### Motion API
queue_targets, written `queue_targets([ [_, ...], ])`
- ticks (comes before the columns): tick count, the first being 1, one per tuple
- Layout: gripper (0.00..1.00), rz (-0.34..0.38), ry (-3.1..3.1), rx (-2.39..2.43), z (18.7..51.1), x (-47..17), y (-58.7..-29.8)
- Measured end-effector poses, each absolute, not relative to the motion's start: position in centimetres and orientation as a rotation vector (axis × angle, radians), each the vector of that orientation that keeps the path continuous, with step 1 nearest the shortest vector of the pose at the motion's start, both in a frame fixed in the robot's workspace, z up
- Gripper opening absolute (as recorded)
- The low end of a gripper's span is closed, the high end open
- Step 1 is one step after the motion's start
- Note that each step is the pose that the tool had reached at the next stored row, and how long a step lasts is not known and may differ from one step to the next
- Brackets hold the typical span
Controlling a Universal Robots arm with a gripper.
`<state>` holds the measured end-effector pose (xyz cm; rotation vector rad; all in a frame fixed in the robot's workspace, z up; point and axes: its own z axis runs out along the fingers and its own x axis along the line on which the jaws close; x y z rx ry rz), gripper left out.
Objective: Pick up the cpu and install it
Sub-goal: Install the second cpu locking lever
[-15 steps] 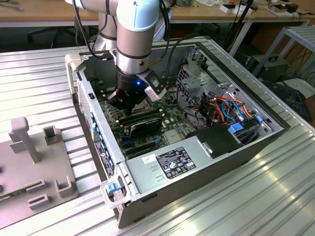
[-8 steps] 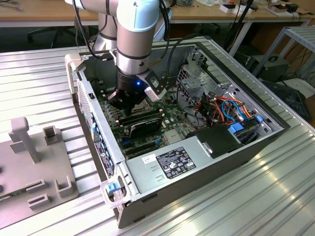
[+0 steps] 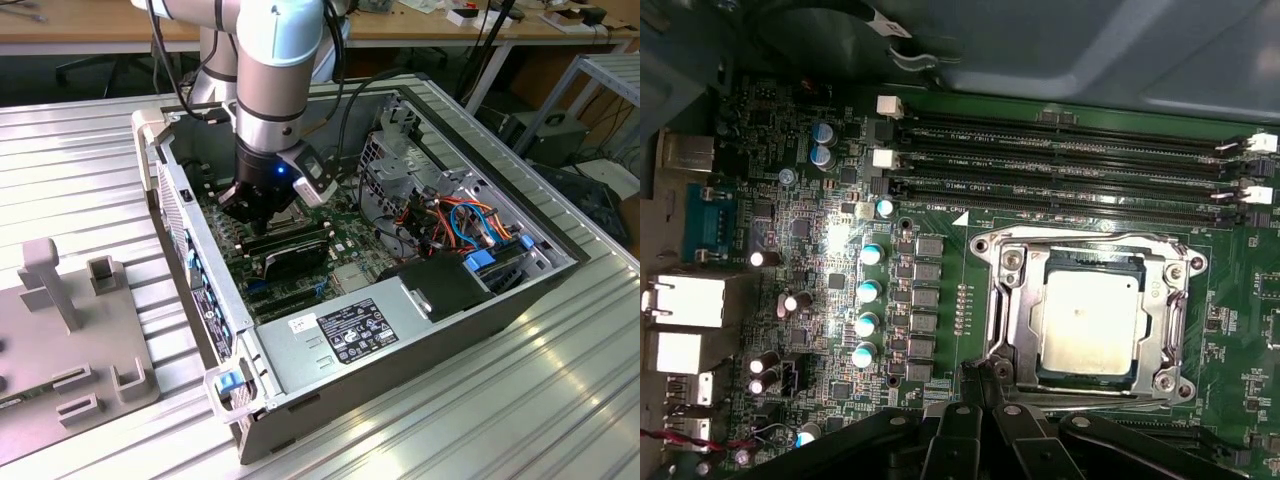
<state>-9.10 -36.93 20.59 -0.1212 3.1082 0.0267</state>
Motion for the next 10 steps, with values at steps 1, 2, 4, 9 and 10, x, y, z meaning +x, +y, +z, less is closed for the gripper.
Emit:
queue_targets([
  [1,0.11,0.03,3.108,-0.121,20.57,-9.11,-36.93],
  [2,0.11,0.032,3.108,-0.121,20.57,-9.12,-36.93],
  [4,0.11,0.038,3.107,-0.121,20.55,-9.14,-36.92],
  [9,0.11,0.041,3.106,-0.121,20.48,-9.19,-36.92],
  [10,0.11,0.041,3.106,-0.121,20.47,-9.2,-36.93],
])
